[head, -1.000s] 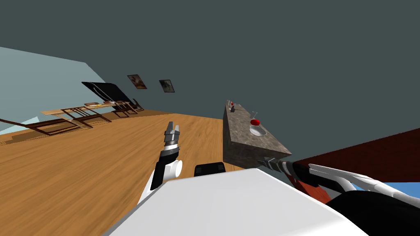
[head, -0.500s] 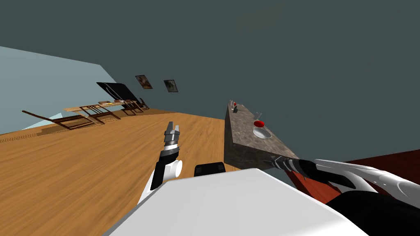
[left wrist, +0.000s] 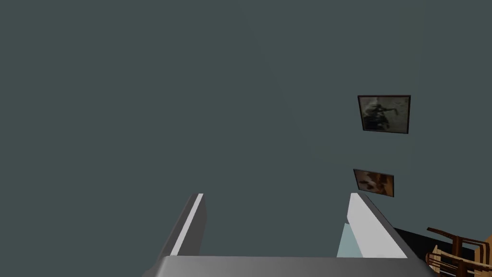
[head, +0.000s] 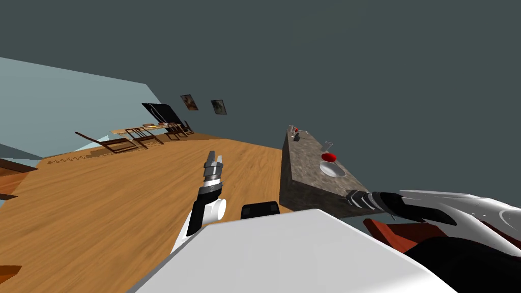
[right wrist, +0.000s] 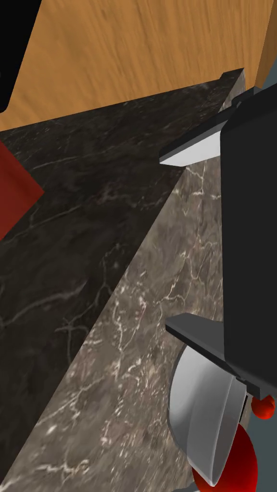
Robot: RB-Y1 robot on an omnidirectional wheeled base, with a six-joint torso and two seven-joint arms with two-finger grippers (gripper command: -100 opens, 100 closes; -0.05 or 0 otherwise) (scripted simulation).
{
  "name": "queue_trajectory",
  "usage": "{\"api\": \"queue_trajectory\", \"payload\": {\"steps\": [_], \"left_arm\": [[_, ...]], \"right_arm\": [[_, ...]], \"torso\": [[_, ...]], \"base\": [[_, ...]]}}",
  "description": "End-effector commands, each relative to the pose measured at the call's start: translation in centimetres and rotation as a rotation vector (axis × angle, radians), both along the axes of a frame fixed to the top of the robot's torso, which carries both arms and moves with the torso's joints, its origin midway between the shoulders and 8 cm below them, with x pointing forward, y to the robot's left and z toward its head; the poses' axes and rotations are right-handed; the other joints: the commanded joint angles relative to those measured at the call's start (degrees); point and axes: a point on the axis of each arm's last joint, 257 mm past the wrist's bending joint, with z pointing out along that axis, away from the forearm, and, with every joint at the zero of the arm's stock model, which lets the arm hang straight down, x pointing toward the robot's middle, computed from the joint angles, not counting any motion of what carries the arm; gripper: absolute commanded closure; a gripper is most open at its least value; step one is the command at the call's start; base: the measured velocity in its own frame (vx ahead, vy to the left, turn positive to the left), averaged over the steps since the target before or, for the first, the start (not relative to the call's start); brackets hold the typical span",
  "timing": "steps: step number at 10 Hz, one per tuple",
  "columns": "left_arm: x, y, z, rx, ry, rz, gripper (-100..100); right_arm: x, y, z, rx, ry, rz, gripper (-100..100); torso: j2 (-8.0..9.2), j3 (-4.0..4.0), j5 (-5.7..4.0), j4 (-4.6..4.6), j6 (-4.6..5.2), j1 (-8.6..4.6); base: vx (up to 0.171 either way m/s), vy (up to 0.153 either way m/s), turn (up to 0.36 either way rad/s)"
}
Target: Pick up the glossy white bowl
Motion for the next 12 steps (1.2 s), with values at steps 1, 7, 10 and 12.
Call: {"api": "queue_trajectory", "payload": {"steps": [1,7,10,12], "left_arm": [[0.0,0.0,0.0,0.0,0.0,0.0,0],[0.0,0.0,0.0,0.0,0.0,0.0,0],[0.0,0.0,0.0,0.0,0.0,0.0,0],[0.0,0.0,0.0,0.0,0.0,0.0,0]], "right_arm": [[0.3,-1.9,1.3,-0.052,0.022,0.027,-100],[0.7,-5.2,4.3,-0.141,0.075,0.086,-100],[-1.6,-4.5,3.6,-0.106,0.123,0.092,-100],[-1.6,-4.5,3.6,-0.107,0.124,0.094,-100]], "torso": [[0.0,0.0,0.0,0.0,0.0,0.0],[-0.11,-0.06,0.0,-0.03,-0.08,-0.05],[-0.36,-0.22,-0.09,-0.09,-0.04,-0.32],[-0.37,-0.22,-0.08,-0.09,0.02,-0.2]], "base": [[0.021,-0.022,0.084],[0.039,-0.042,0.151],[0.119,-0.104,0.189],[0.07,-0.056,0.01]]}}
